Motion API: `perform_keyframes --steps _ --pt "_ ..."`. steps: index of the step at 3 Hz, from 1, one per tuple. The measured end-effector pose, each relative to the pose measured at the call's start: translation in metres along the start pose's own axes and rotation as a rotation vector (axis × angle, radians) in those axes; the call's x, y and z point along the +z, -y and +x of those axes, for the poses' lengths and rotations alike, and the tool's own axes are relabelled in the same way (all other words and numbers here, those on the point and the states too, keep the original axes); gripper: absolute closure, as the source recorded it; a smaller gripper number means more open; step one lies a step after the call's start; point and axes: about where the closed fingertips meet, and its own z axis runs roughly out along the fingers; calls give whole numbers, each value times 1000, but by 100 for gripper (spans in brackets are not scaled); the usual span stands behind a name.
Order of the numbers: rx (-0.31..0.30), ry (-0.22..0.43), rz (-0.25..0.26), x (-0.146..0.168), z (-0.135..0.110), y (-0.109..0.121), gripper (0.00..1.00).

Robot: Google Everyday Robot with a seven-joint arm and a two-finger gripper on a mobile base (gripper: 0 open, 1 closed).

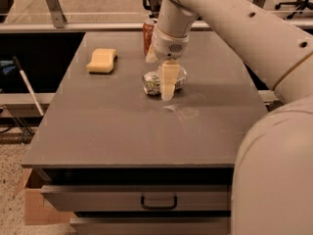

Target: Place 7up can upright

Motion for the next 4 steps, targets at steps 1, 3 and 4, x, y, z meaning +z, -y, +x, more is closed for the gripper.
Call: perform_keyframes --steps 1,3,4 --pt "2 3 -22 8 -2 3 39" --pt "15 92 68 -51 -31 5 99" --pt "-19 282 182 -82 -51 -13 100"
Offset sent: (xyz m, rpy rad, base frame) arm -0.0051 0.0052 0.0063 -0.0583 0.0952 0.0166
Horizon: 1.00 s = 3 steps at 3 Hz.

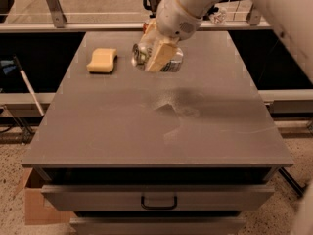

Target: Place 7up can upright

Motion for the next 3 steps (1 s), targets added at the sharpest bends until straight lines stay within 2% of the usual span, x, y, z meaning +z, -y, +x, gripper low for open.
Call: perform_keyframes --steps 1,2,3 --pt "-61 306 114 6 -32 -28 100" --pt "-14 498 248 2 -33 -37 100" --pt "73 654 450 -26 -12 -21 100"
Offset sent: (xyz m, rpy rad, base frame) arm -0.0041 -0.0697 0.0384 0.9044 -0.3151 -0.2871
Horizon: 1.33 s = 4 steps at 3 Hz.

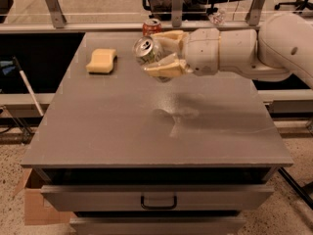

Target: Place 7up can upright

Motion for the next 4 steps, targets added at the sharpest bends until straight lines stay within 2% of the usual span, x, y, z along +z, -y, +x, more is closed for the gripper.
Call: perform_keyframes --steps 1,3,4 --pt "75 78 137 -22 4 21 100" --pt "263 179 242 -41 32 34 100" --pt "327 191 262 -44 44 34 100"
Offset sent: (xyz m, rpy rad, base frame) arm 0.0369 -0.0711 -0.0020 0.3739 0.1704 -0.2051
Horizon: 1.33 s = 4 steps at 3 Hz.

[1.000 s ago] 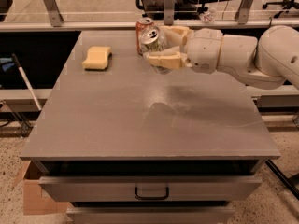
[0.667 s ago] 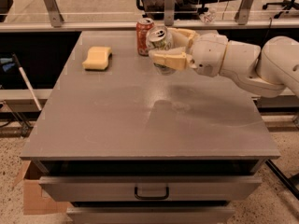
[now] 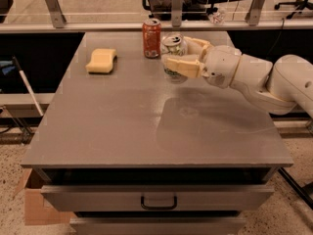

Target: Place 7up can upright

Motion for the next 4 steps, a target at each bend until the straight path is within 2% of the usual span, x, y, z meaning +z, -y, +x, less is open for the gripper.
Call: perform_keyframes --steps 1,2,4 --pt "53 -30 28 -7 14 4 100" --pt "71 -45 40 -11 23 5 100" --pt "101 -26 45 -12 35 4 53"
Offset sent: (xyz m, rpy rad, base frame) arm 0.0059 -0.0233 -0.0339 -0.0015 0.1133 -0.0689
